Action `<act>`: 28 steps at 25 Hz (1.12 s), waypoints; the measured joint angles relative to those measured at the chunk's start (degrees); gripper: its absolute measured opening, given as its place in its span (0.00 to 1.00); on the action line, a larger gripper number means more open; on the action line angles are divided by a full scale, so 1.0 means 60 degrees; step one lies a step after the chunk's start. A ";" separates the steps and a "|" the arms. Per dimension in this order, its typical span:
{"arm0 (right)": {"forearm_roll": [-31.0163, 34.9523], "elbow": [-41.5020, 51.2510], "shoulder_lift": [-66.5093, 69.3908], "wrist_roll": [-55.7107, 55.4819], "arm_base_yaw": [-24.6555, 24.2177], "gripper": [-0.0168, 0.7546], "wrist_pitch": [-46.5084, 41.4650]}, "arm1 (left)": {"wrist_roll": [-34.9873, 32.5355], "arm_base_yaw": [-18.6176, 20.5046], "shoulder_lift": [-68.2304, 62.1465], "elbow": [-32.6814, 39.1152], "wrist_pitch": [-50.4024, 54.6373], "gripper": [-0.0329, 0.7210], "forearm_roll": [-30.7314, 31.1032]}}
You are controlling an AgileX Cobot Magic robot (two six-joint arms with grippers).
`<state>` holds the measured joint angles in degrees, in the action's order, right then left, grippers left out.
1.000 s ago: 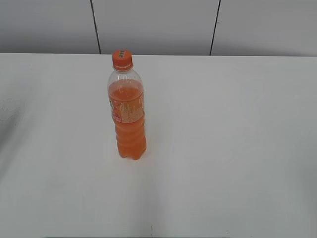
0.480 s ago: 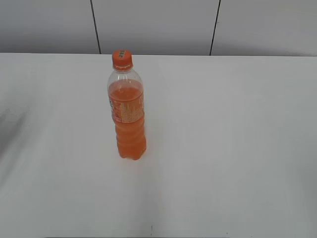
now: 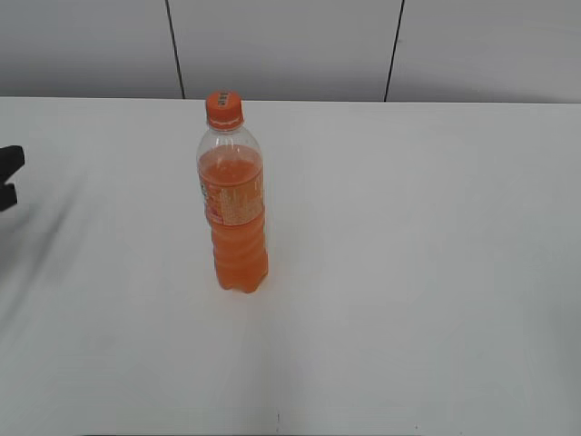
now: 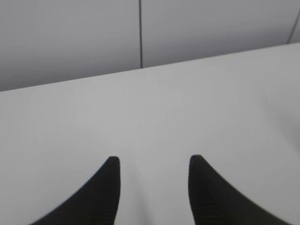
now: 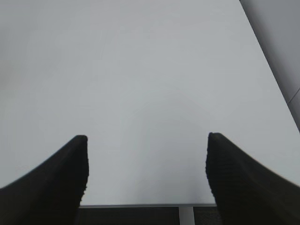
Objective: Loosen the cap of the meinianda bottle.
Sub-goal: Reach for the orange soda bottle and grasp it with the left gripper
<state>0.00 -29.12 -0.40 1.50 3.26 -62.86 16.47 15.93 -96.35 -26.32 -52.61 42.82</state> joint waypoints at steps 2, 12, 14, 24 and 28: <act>0.0000 0.0000 0.0000 0.0000 0.0000 0.78 0.0000 | 0.0007 0.0149 -0.0539 -0.0179 -0.0408 0.45 0.1480; 0.0000 0.0000 0.0000 0.0000 0.0000 0.78 0.0000 | 0.0007 0.0035 -0.2081 -0.0858 -0.1664 0.64 0.5216; 0.0000 0.0000 0.0000 0.0000 0.0000 0.78 0.0000 | 0.0007 -0.0204 -0.2081 -0.0866 -0.1725 0.77 0.5133; 0.0000 0.0000 0.0000 0.0000 0.0000 0.78 0.0000 | 0.0007 -0.2368 -0.2081 -0.0908 -0.1427 0.82 0.4369; 0.0000 0.0000 0.0000 0.0000 0.0000 0.78 0.0000 | 0.0007 -0.2504 -0.2447 -0.1029 -0.1645 0.82 0.4267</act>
<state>0.00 -29.12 -0.40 1.50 3.26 -62.86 16.51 0.91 -111.04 -32.49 -62.49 68.42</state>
